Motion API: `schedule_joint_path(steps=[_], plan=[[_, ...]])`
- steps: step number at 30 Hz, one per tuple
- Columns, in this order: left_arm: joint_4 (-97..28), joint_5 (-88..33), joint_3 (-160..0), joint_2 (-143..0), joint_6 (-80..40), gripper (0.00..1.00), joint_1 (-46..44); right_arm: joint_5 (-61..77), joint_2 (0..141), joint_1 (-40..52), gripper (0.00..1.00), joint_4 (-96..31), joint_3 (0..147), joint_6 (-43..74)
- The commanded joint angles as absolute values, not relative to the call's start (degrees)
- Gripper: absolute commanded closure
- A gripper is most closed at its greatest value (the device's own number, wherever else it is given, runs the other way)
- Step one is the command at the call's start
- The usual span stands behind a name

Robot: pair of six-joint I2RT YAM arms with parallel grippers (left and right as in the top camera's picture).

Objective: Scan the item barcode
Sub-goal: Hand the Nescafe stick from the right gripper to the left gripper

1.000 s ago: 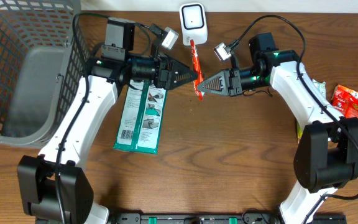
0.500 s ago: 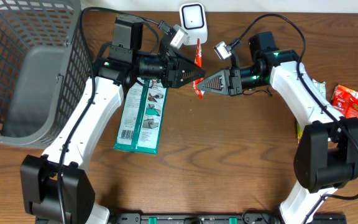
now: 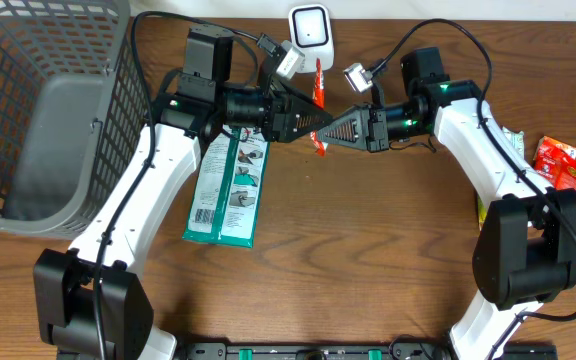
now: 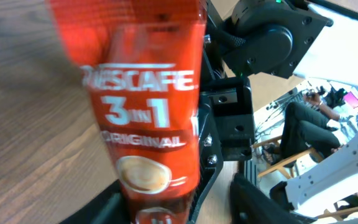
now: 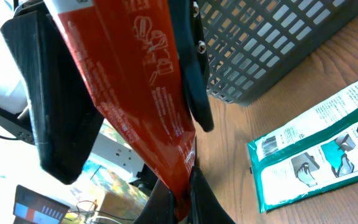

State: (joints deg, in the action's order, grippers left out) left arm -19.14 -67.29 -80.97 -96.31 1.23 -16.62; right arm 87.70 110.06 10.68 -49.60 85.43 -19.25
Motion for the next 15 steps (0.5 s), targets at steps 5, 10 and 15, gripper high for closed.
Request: schedule_joint_path(steps=[5, 10, 15], plan=[[-19.40, -66.81, -80.88, -95.15, 1.45, 0.58, -16.86, 89.34, 109.06, 11.29, 0.99, -45.34, 85.52, -16.08], [-19.38, -66.81, -80.88, -95.15, 1.48, 0.58, -16.86, 89.34, 109.06, 11.29, 0.99, -42.44, 85.52, -13.47], [-19.35, -66.78, -80.88, -95.15, 1.48, 0.68, -16.86, 89.34, 109.06, 11.29, 0.99, -42.06, 85.49, -13.28]])
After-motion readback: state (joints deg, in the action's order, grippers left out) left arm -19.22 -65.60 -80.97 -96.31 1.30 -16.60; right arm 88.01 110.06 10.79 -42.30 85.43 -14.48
